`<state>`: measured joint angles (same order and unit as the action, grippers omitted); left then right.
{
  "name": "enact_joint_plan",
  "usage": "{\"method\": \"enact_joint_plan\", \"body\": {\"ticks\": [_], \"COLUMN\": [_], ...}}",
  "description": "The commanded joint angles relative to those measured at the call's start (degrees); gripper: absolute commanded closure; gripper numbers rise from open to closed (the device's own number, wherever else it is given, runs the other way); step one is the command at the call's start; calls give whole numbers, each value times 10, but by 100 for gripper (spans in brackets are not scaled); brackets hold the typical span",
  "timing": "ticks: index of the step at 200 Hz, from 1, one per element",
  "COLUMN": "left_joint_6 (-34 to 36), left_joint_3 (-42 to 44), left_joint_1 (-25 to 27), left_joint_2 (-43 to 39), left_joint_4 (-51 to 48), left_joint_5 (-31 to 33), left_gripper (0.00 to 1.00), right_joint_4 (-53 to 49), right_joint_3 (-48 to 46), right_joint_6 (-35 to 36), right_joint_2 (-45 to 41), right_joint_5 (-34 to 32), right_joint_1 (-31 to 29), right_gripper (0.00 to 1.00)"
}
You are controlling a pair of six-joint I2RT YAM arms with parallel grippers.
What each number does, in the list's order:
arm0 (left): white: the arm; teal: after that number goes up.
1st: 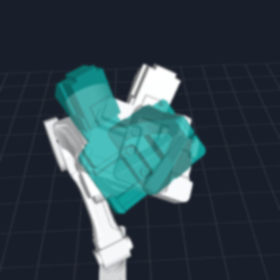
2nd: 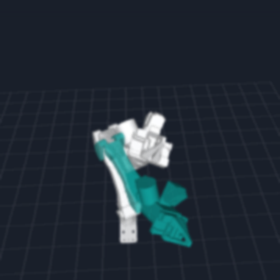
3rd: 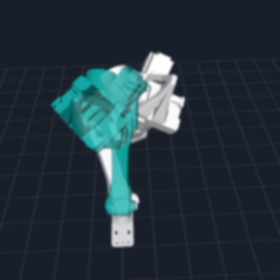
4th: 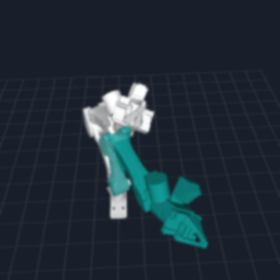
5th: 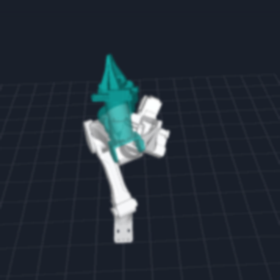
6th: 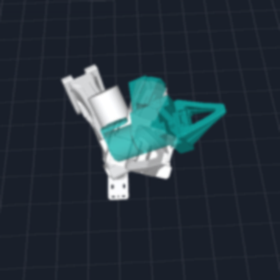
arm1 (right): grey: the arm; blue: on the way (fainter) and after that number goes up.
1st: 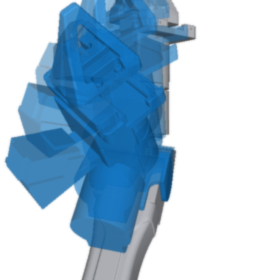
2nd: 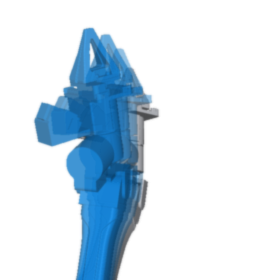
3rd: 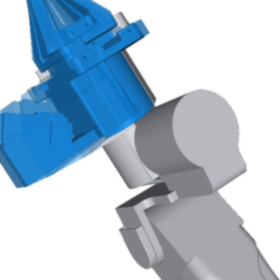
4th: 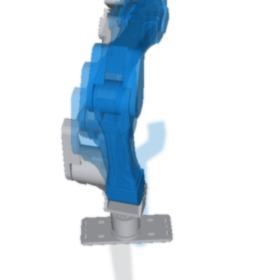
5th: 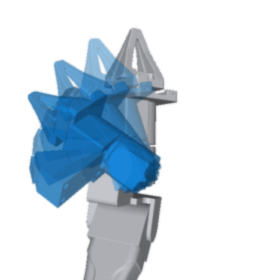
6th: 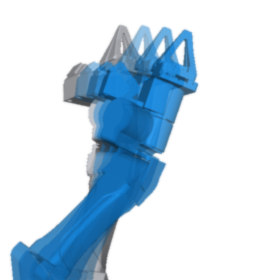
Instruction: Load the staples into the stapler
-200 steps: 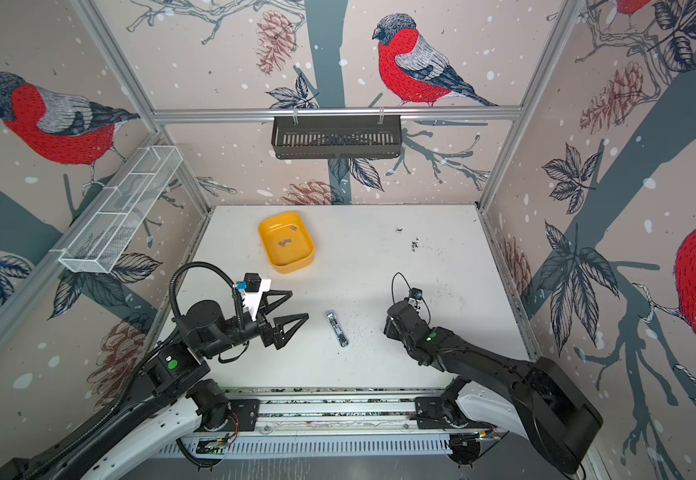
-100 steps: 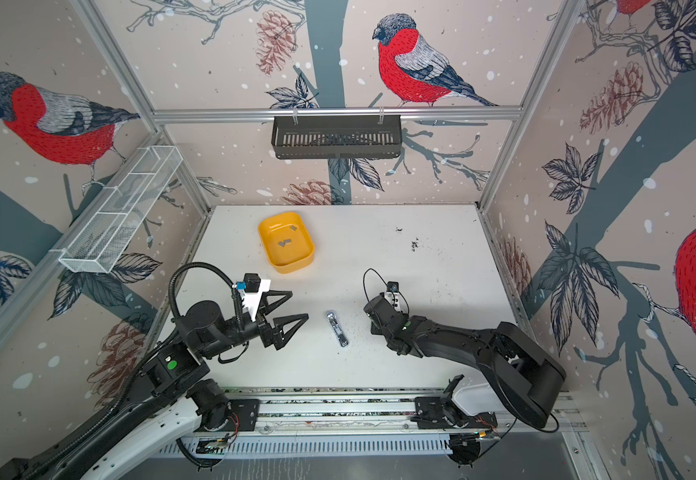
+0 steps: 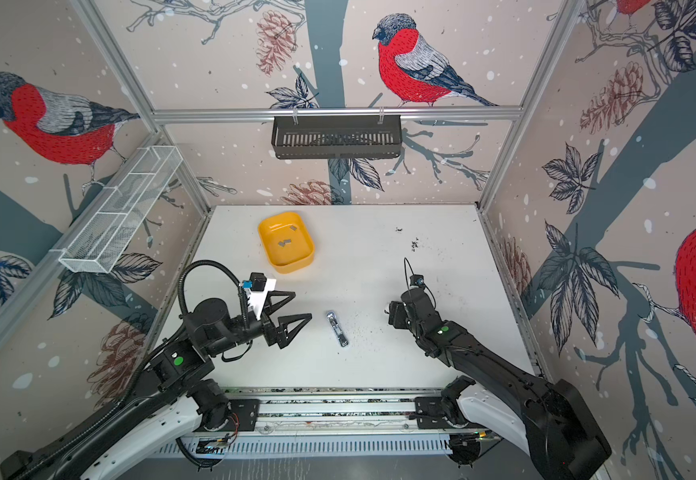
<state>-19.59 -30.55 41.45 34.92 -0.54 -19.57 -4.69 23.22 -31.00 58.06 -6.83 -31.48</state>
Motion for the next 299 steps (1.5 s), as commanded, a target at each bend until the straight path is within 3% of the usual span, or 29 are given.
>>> {"method": "enact_joint_plan", "body": {"ticks": [1, 76, 111, 164, 188, 214, 245, 299], "left_joint_6": [-10, -9, -12, -14, -15, -19, -20, -25], "left_joint_3": [1, 3, 6, 5, 8, 13, 14, 20], "left_joint_1": [1, 2, 3, 9, 13, 17, 25, 33], "left_joint_2": [3, 1, 5, 14, 15, 15, 15, 15], "left_joint_4": [34, 33, 39, 44, 46, 51, 53, 62], "left_joint_5": [-13, -10, -13, -14, -12, -11, -4, 1], "left_gripper": [1, 1, 1, 1, 1, 1, 1, 1], "right_joint_4": [25, 57, 40, 32, 34, 25, 37, 48], "right_joint_3": [8, 31, 37, 37, 37, 43, 49, 77], "right_joint_6": [52, 80, 74, 26, 10, -9, -9, -22], "right_joint_2": [22, 96, 109, 111, 114, 128, 165, 209], "right_joint_5": [85, 96, 61, 31, 25, -24, -39, -67], "right_joint_1": [21, 22, -21, -71, -75, -81, -88, -148], "right_gripper": [23, 18, 19, 37, 41, 42, 50, 72]}}
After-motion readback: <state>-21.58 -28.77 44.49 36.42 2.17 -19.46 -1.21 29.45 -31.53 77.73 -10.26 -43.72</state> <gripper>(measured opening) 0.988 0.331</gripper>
